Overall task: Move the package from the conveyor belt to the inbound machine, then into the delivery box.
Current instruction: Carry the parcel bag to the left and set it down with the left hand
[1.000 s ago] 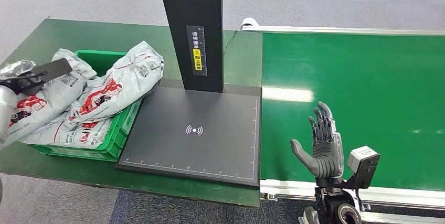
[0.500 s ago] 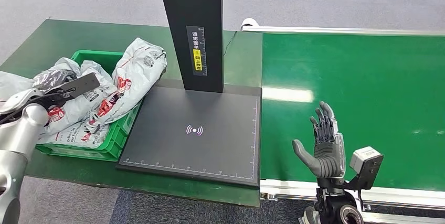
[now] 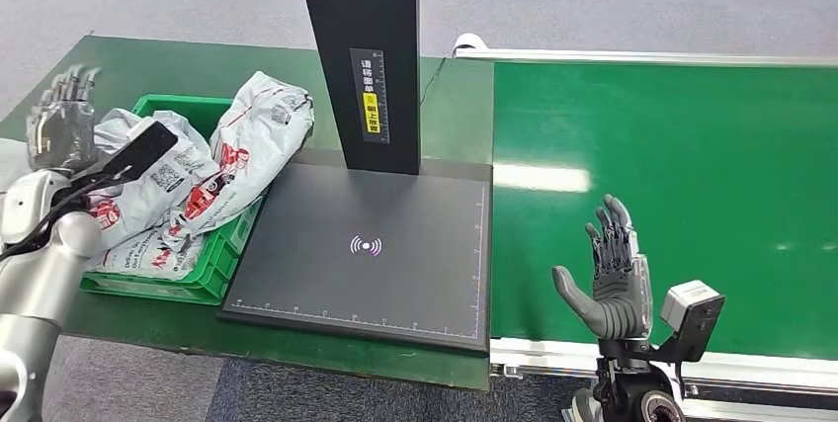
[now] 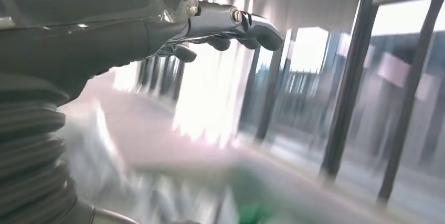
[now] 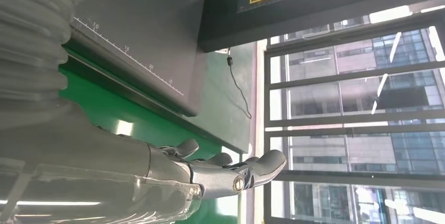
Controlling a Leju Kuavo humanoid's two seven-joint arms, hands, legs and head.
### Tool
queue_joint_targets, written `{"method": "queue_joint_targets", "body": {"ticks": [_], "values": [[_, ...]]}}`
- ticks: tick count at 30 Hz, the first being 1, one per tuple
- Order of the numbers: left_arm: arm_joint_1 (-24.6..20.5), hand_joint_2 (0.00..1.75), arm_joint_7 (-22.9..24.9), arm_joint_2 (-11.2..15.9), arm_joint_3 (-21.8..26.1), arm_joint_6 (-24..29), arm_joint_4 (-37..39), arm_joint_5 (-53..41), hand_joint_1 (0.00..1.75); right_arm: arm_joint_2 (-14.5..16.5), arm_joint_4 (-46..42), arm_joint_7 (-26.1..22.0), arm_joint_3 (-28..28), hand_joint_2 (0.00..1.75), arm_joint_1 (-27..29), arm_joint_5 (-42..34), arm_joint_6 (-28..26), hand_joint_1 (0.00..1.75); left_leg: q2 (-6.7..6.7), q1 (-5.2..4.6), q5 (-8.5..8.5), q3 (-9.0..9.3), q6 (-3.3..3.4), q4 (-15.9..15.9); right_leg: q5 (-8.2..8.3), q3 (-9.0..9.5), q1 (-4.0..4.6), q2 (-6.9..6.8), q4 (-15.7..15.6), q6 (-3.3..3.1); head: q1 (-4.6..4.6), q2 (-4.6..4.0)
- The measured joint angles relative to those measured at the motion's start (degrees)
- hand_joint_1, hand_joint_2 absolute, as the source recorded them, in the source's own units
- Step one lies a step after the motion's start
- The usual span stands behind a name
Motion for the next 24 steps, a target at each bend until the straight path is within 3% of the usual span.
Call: {"method": "queue_joint_targets", "body": {"ticks": [3, 6, 12, 21, 24], "values": [[3.94, 1.75, -2.66, -1.06, 1.52, 11.38, -7.39, -2.91, 0.0, -0.04, 0.09, -0.22, 0.66, 1.75, -0.14, -0.12, -0.88, 0.0, -0.02, 0.0, -0.01, 0.0, -0.01, 0.0, -0.01, -0.01, 0.0, 0.0, -0.01, 0.01, 0.01, 0.0], [6.39, 1.75, -7.6, -2.81, 2.93, 17.32, -12.75, -3.71, 0.0, -0.25, 0.44, -0.43, 1.61, 1.75, -0.71, -0.32, -1.81, 0.0, -0.06, 0.0, -0.01, 0.01, -0.01, 0.0, -0.02, 0.02, 0.0, -0.01, -0.02, 0.01, 0.01, 0.0], [9.16, 1.75, -19.37, -8.25, 7.18, 18.5, -20.13, -0.31, 0.0, -0.86, 1.22, -0.6, 2.98, 1.75, -1.15, -0.66, -2.38, 0.0, -0.05, 0.0, 0.0, 0.04, -0.01, 0.0, 0.01, 0.07, 0.0, -0.01, -0.02, 0.0, 0.01, 0.0], [10.52, 1.75, -20.99, -11.61, 9.67, 18.51, -23.79, 1.31, 0.0, -1.37, 1.9, -0.65, 3.41, 1.75, -1.4, -0.66, -2.39, 0.0, -0.07, 0.01, 0.0, 0.03, -0.01, 0.0, 0.0, 0.06, 0.01, -0.01, -0.02, 0.0, 0.01, 0.0], [11.29, 1.75, -24.57, -12.72, 9.35, 18.14, -24.76, 9.13, 0.0, -1.62, 2.12, -1.36, 4.06, 1.75, -1.57, 0.26, -1.79, 0.0, -0.06, 0.0, -0.01, 0.04, -0.01, 0.0, 0.01, 0.07, -0.01, -0.01, -0.02, 0.0, 0.0, 0.0]]}}
